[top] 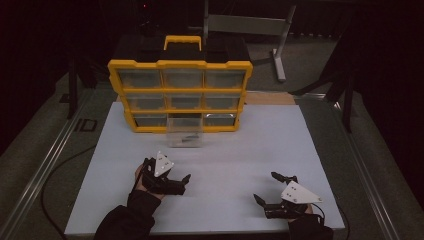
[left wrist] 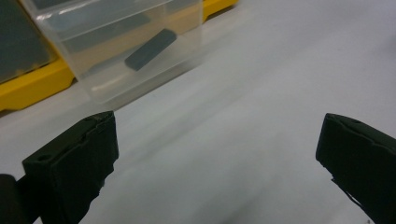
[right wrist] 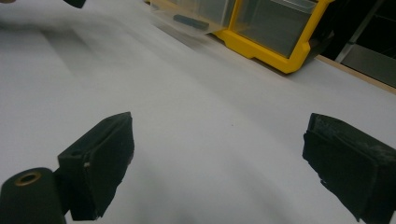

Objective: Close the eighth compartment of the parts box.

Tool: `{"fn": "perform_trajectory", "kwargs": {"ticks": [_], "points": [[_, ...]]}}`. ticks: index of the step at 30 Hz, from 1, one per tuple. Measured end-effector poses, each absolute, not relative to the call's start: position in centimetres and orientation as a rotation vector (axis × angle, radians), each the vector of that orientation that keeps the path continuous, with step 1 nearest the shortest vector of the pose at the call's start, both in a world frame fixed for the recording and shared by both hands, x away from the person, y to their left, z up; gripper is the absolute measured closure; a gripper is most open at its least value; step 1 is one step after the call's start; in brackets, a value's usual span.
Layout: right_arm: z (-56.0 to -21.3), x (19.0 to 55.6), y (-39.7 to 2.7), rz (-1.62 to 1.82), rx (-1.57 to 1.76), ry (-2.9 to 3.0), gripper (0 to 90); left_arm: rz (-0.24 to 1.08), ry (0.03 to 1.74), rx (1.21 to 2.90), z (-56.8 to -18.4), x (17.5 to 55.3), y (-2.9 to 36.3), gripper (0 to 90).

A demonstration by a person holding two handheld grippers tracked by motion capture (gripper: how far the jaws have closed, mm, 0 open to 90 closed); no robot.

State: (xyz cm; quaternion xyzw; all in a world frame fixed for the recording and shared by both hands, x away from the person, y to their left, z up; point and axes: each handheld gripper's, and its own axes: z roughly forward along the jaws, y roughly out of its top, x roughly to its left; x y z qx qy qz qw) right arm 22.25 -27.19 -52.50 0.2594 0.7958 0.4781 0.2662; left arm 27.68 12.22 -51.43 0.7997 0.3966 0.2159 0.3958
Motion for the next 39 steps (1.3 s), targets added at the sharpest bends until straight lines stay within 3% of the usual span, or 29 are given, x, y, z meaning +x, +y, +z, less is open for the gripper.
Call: {"fn": "perform_trajectory", "kwargs": {"ticks": [24,39], "points": [[-52.6,22.3,-27.2,1.288,0.704,2.155,8.9,0.517,1.091,2.077,-52.6,30.0,10.2,0.0],[-52.6,22.3,-27.1,1.288,0.712,2.158,8.9,0.555,1.299,2.080,-52.8,31.7,9.8,0.0]]}}
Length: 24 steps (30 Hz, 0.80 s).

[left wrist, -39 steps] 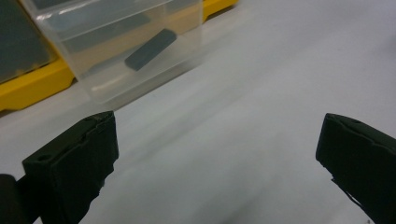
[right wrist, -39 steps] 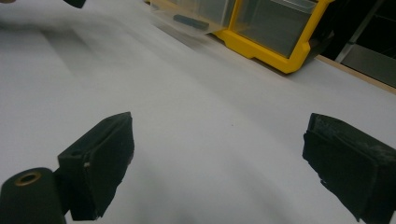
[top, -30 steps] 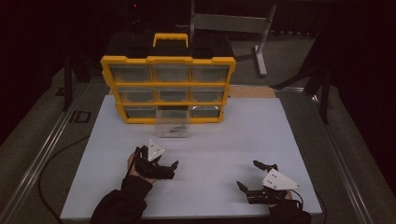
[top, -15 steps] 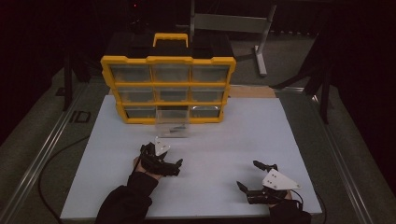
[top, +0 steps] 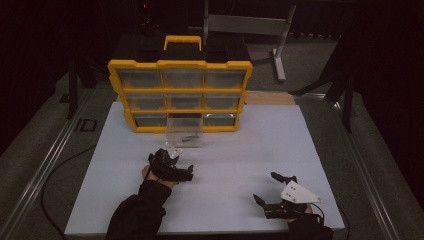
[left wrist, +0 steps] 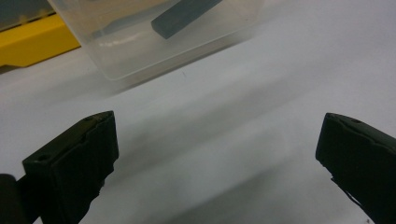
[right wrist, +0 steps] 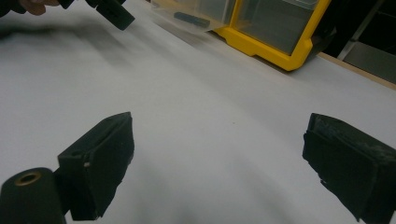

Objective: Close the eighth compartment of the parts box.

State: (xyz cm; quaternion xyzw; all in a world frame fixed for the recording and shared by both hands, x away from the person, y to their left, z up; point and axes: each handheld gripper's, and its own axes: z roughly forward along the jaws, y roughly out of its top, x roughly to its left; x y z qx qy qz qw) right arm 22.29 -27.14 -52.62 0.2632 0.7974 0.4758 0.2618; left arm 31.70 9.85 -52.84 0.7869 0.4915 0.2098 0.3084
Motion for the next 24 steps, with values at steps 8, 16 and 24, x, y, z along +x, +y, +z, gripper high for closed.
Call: {"fn": "perform_trajectory", "kwargs": {"ticks": [8,16,24], "points": [[-52.61,22.31,-27.18,1.284,0.711,2.157,8.9,0.574,1.337,2.060,-52.83,32.15,9.72,1.2],[-52.59,22.28,-27.18,1.284,0.711,2.157,8.9,0.628,1.327,2.032,-52.40,32.23,9.42,13.6],[-52.61,22.28,-27.19,1.281,0.709,2.158,8.9,0.644,1.302,2.041,-52.03,32.37,9.15,31.1]]}}
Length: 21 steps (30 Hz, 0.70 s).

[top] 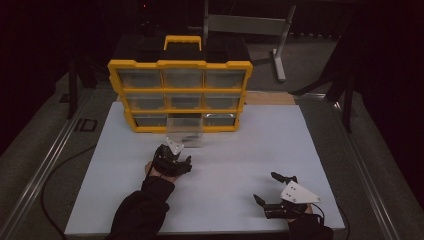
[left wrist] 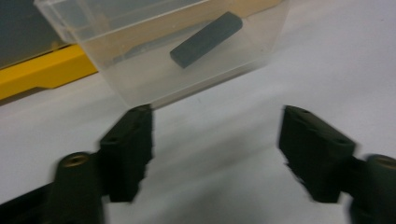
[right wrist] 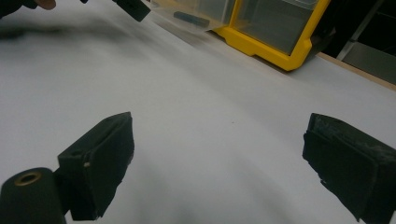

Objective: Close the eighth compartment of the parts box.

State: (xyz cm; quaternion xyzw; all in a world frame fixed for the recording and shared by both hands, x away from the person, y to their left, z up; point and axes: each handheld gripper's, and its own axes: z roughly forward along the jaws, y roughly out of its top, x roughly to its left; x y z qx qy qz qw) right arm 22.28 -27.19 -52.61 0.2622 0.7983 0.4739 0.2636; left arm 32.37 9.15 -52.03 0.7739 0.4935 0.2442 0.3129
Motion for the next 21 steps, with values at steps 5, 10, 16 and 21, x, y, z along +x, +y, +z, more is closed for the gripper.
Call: {"fn": "perform_trajectory", "kwargs": {"ticks": [5,10,16,21], "points": [[-52.60,22.27,-27.17,1.282,0.707,2.159,8.9,0.659,1.299,2.047,-51.97,32.45,9.15,45.8],[-52.60,22.28,-27.19,1.282,0.708,2.159,8.9,0.687,1.337,2.045,-51.99,32.55,9.29,55.1],[-52.60,22.28,-27.18,1.282,0.707,2.159,8.9,0.686,1.323,2.042,-51.97,32.52,9.24,69.2],[-52.62,22.29,-27.18,1.279,0.702,2.161,8.9,0.681,1.314,2.043,-51.75,32.58,9.29,78.4]]}}
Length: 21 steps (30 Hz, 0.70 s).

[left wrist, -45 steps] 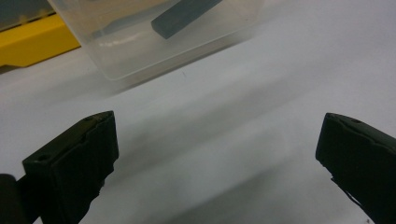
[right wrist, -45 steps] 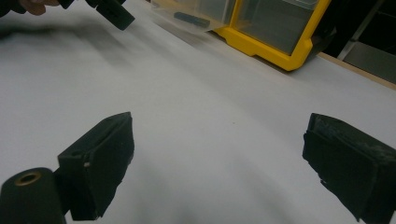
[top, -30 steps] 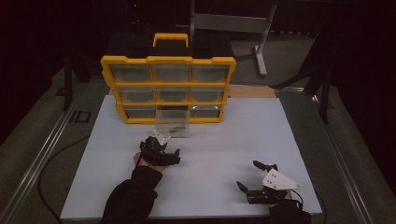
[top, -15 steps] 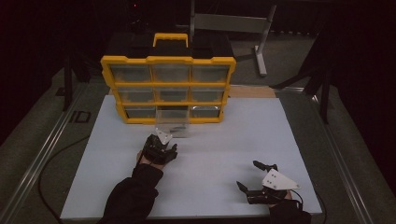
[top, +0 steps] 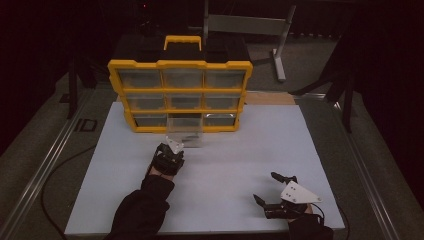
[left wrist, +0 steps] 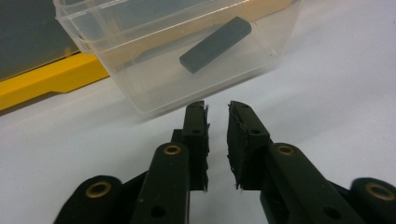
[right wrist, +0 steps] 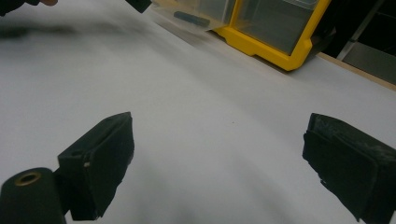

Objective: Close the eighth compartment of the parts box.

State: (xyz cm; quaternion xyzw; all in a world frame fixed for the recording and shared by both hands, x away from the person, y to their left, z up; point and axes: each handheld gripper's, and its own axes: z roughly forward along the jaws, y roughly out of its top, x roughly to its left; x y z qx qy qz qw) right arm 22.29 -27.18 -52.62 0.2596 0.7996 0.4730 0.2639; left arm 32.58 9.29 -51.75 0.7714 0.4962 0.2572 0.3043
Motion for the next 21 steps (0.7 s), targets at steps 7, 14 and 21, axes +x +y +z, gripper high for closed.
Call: {"fn": "perform_trajectory", "kwargs": {"ticks": [7,14,21], "points": [[-52.6,22.3,-27.2,1.279,0.703,2.161,8.9,0.673,1.272,2.065,-51.4,32.8,9.3,89.4],[-52.6,22.3,-27.2,1.281,0.709,2.159,8.9,0.683,1.245,2.069,-51.0,33.3,9.2,89.8],[-52.6,22.2,-27.1,1.288,0.721,2.156,8.9,0.678,1.234,2.040,-51.0,33.9,9.3,89.9]]}}
